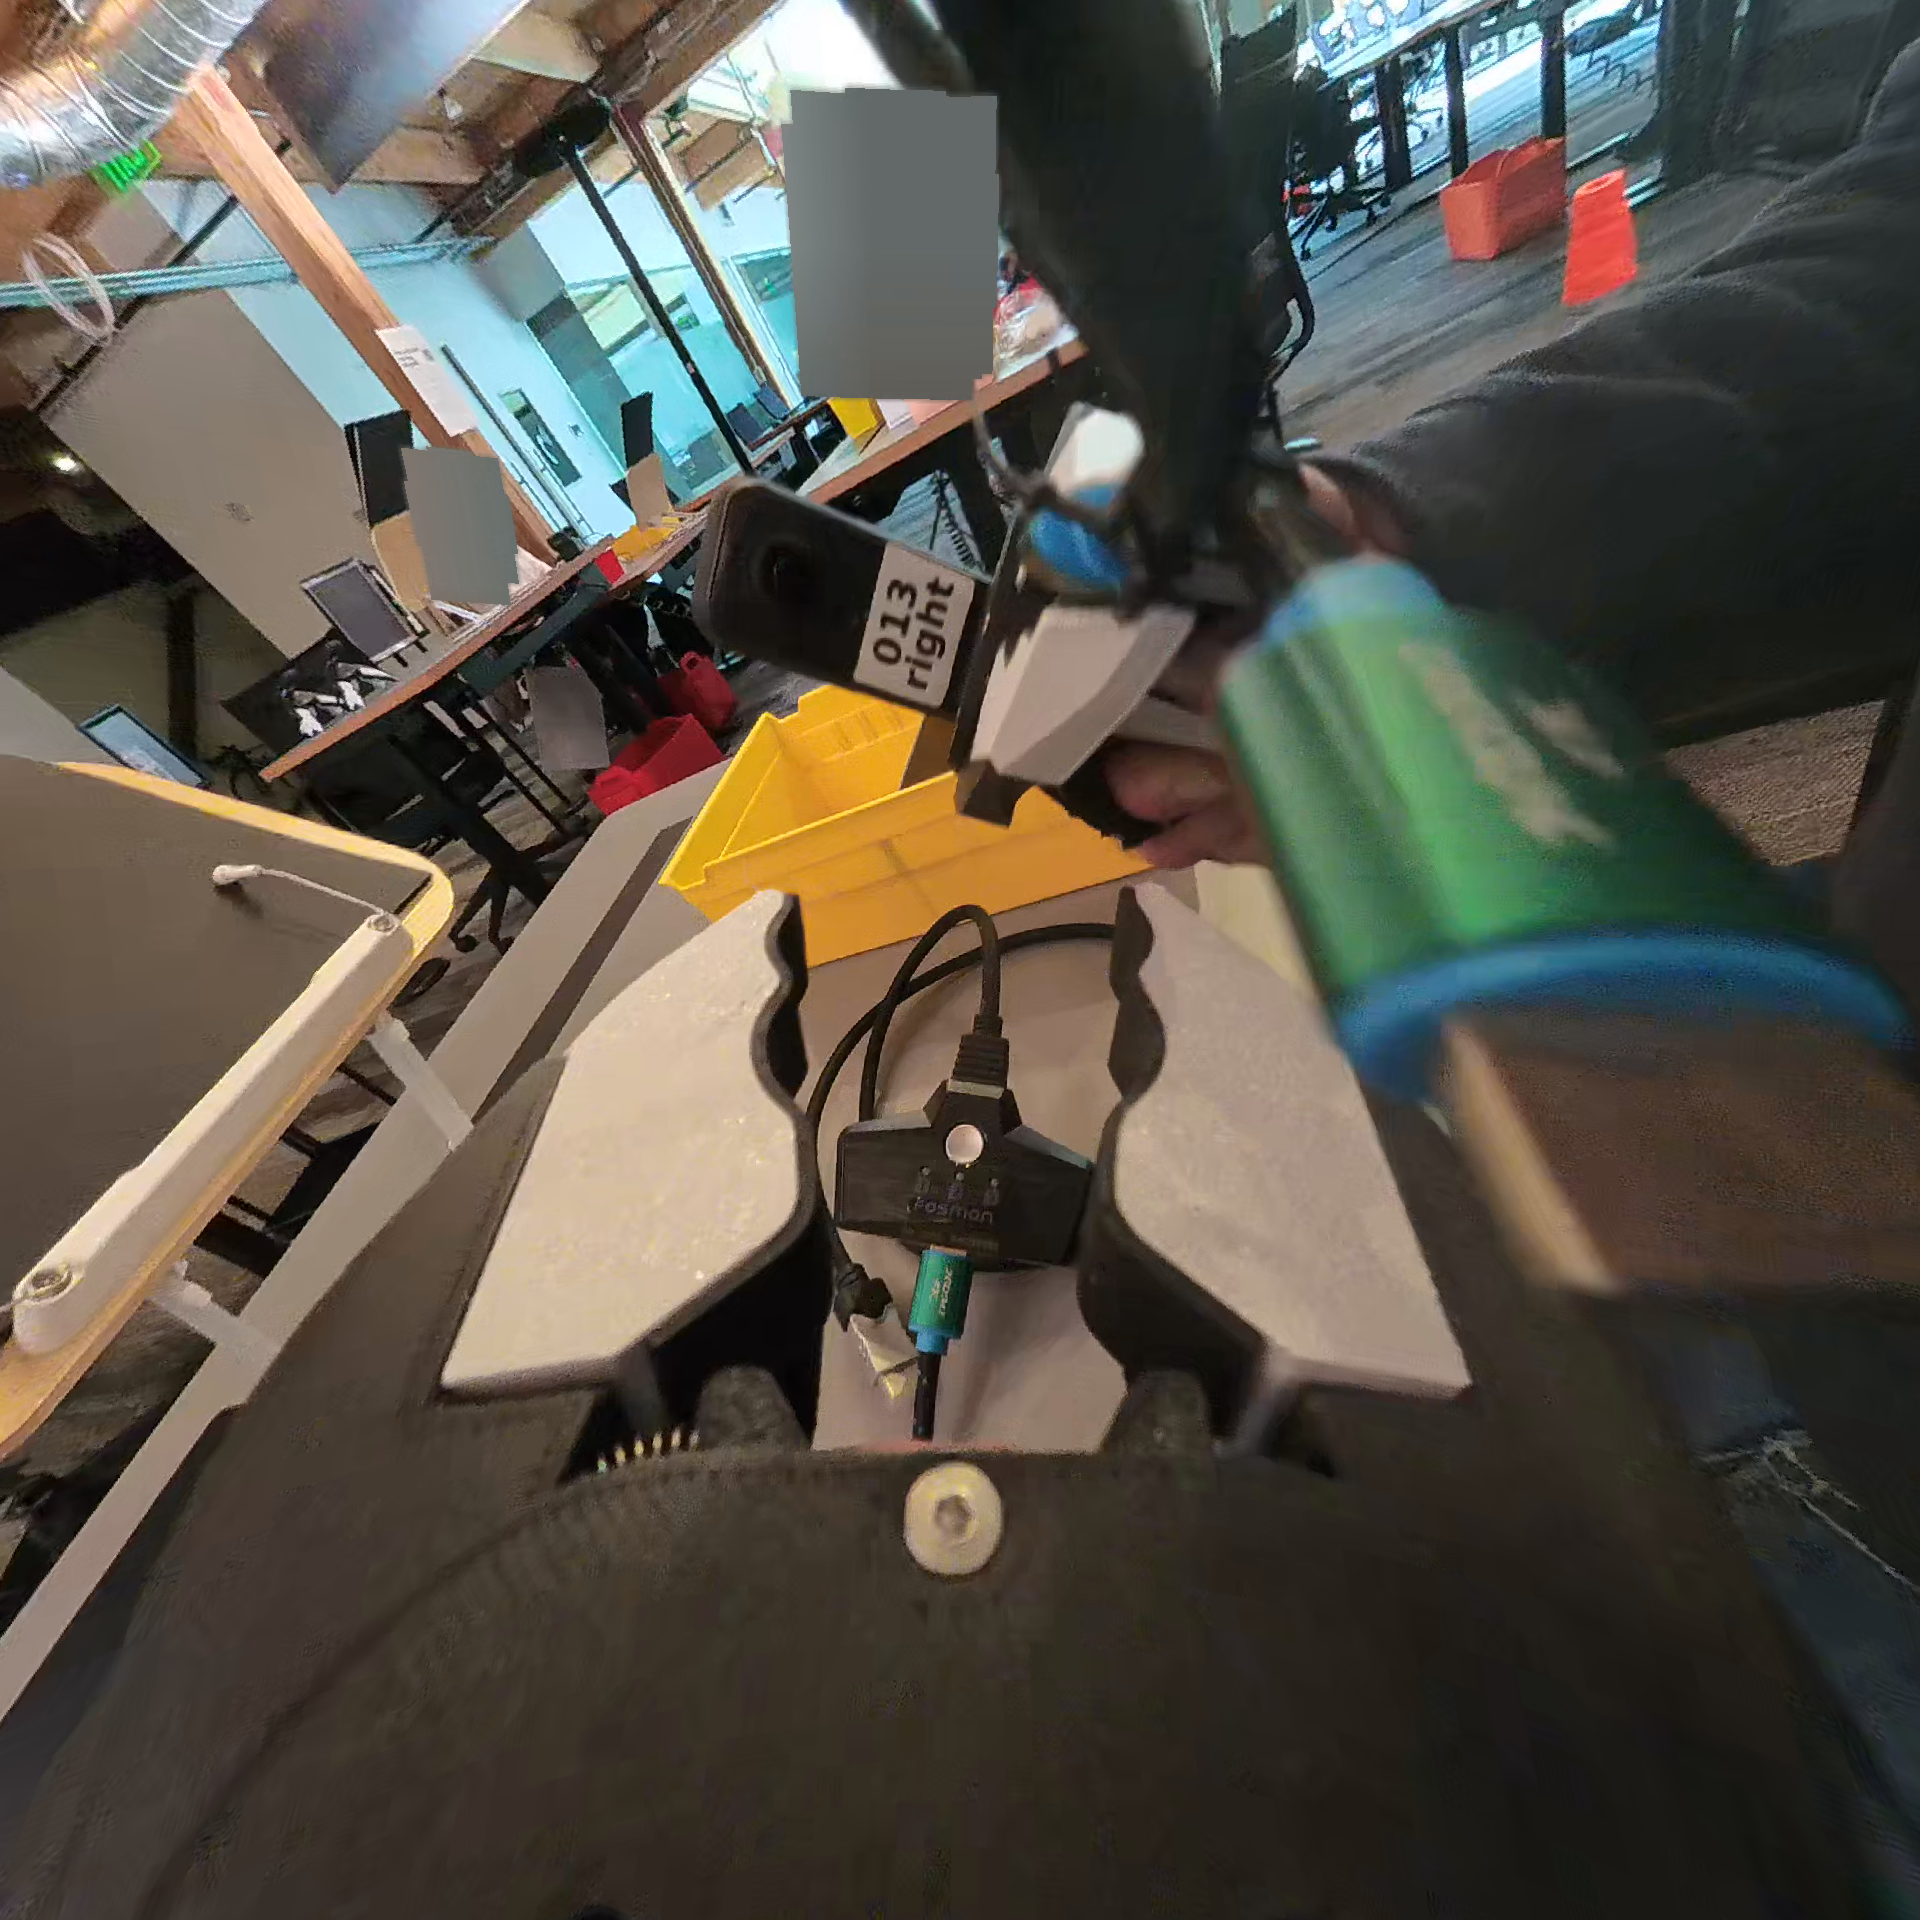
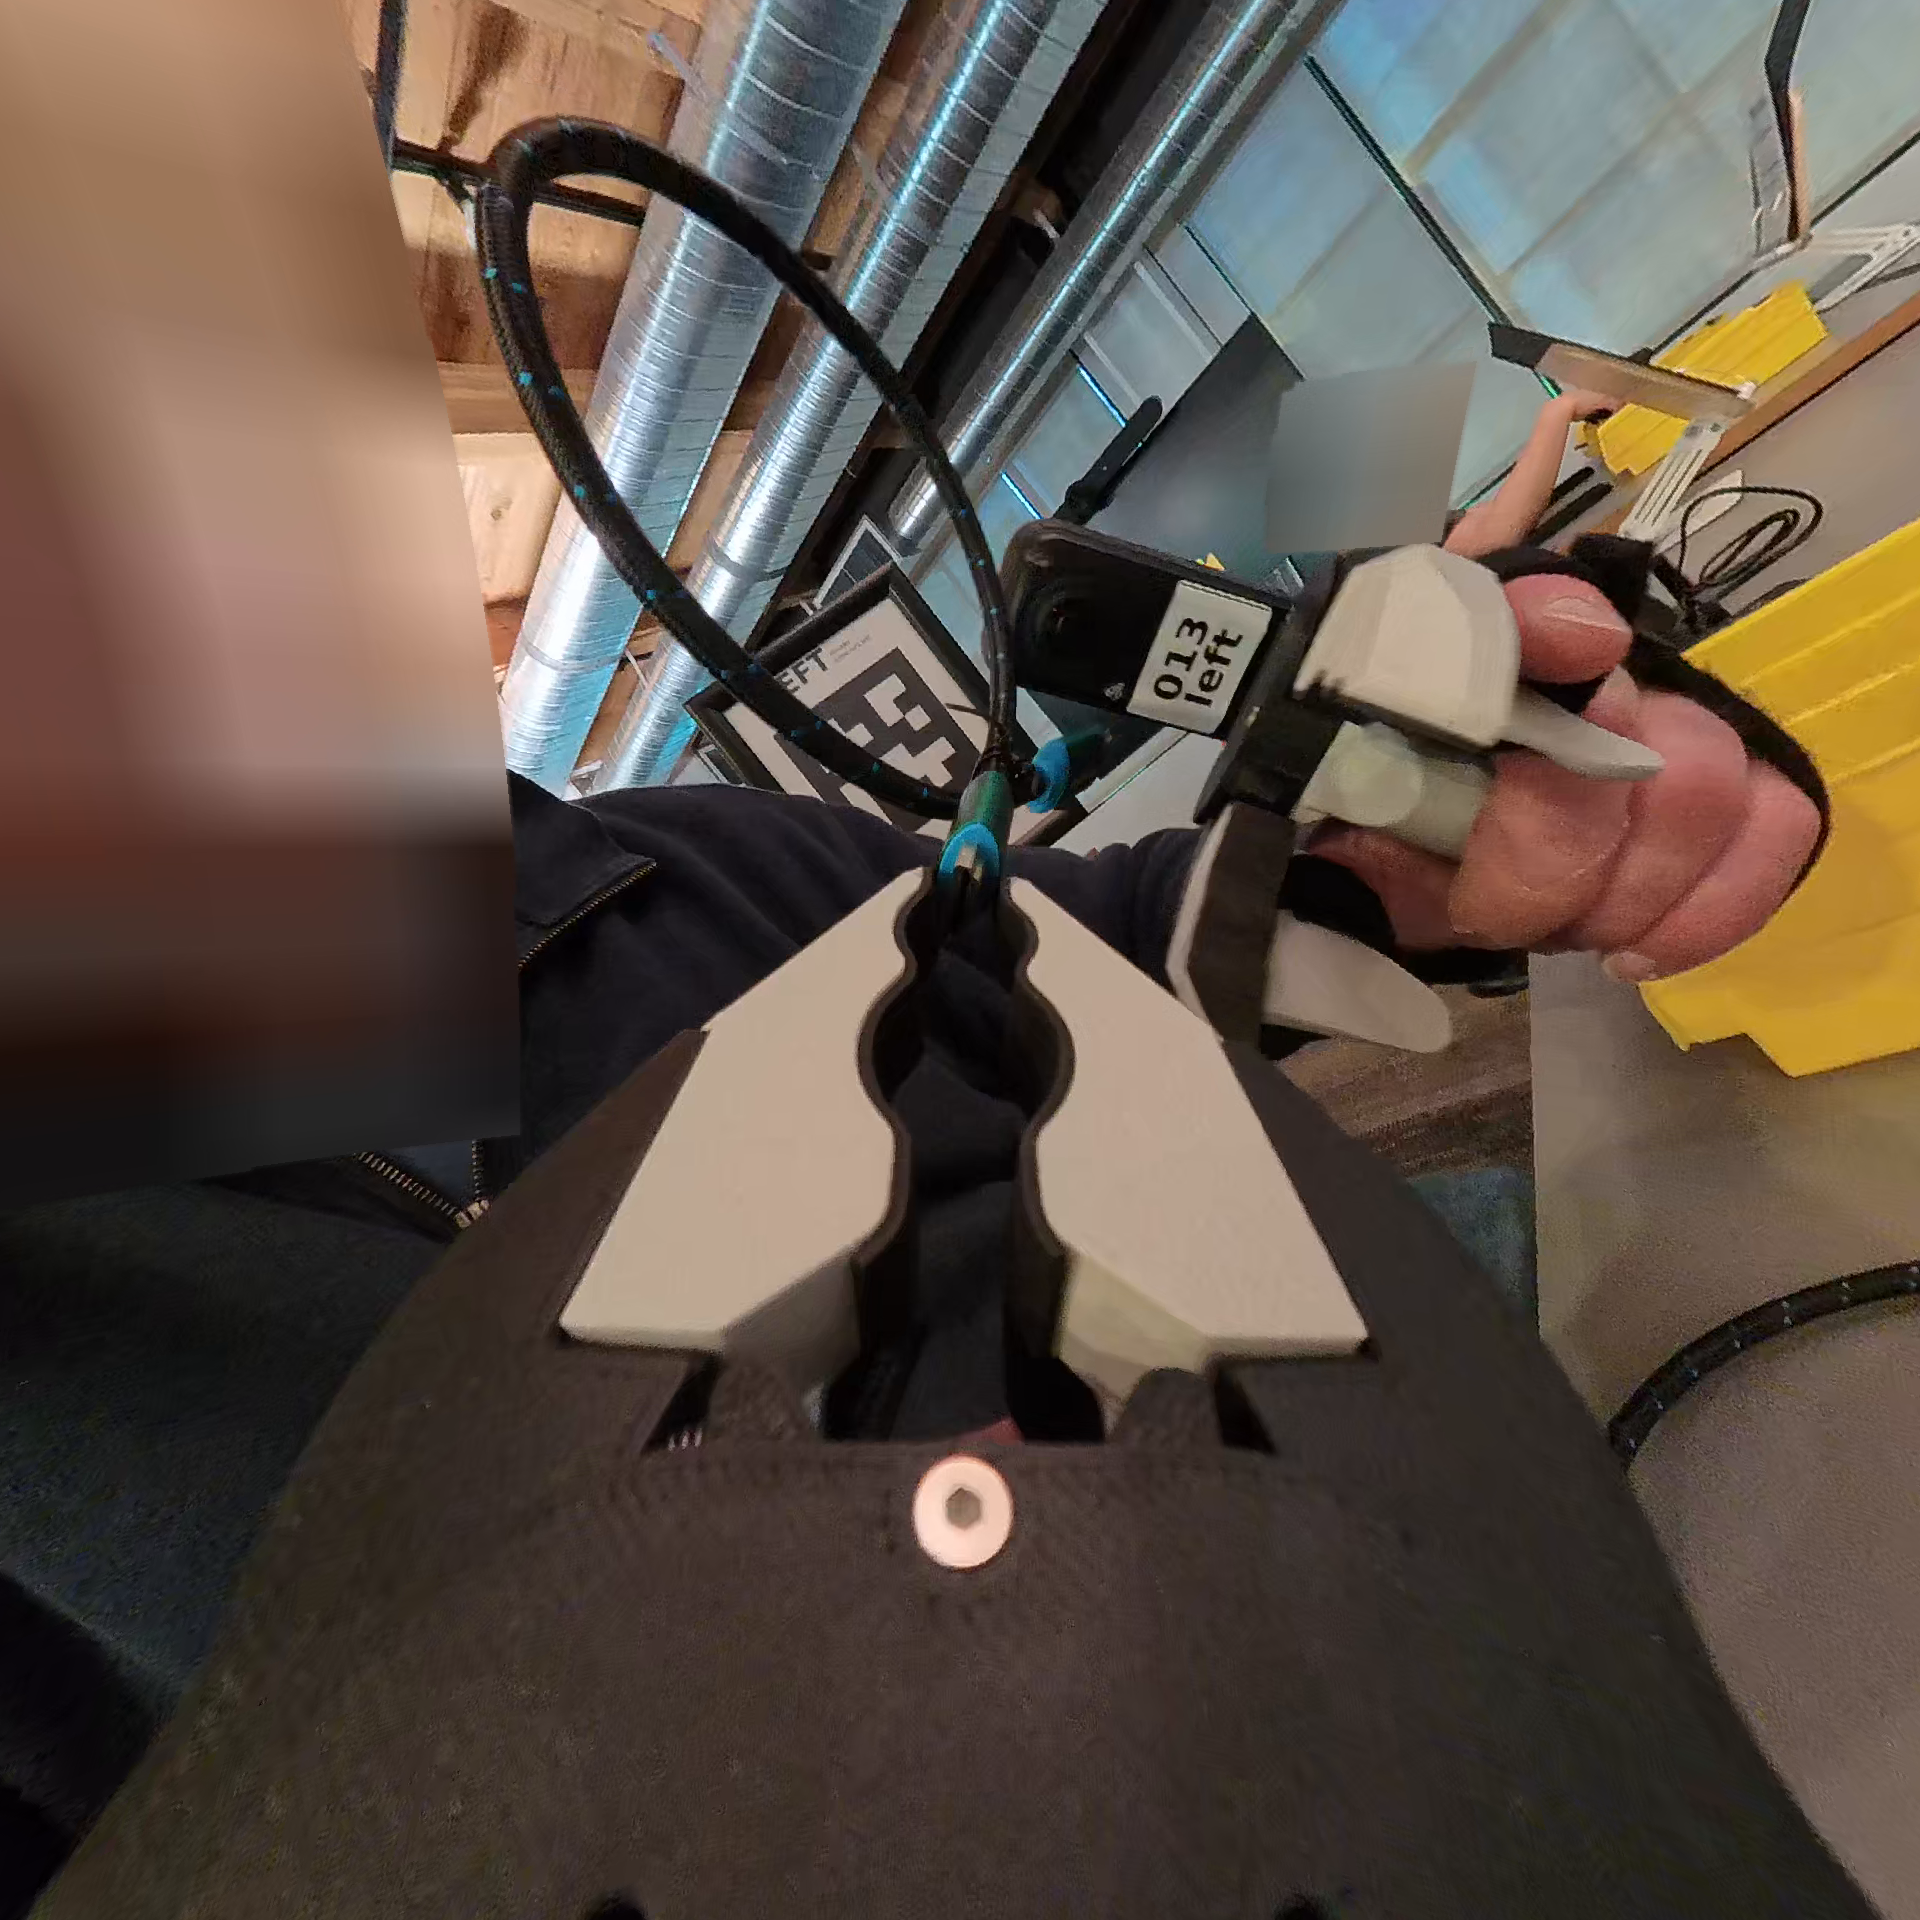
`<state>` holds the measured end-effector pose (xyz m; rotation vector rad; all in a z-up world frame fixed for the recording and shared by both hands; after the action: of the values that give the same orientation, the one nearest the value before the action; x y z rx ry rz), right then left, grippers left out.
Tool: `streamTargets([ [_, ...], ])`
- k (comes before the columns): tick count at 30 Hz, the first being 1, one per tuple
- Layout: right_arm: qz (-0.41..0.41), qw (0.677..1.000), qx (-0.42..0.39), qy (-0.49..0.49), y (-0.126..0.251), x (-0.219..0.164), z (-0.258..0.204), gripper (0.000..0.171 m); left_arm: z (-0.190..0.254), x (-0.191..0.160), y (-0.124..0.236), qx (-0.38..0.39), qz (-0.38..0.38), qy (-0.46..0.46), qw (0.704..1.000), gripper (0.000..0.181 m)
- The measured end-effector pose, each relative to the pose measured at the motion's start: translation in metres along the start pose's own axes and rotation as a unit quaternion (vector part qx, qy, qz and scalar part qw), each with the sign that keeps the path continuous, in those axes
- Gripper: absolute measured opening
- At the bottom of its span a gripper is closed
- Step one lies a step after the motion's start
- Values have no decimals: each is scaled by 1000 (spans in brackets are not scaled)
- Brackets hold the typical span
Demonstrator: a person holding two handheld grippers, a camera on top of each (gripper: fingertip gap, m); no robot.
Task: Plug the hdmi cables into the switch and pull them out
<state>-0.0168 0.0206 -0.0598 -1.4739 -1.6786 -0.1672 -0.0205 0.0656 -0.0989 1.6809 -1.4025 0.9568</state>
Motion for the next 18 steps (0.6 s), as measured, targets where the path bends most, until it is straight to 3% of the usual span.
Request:
streamTargets([
  [6,8,999,-22,-42,14,-7,17,7,14,32,3,-32,47,3,998,39],
  [13,13,999,-27,-44,16,-10,18,7,22,34,2,-37,43,-3,998,26],
  [18,27,998,-33,-43,18,-9,17,7,23,32,-1,-39,49,39,997,23],
])
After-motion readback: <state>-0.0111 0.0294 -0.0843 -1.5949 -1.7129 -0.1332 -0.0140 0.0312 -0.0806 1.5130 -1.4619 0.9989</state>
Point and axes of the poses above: each gripper's, where its closed fingertips meet, y back along the fingers, x out of its top, z = x × y across the jaws, the point moved 1 cm from there along y, back along the fingers, and after that the axes turned 5 degrees about x, right-handed, at the moved point
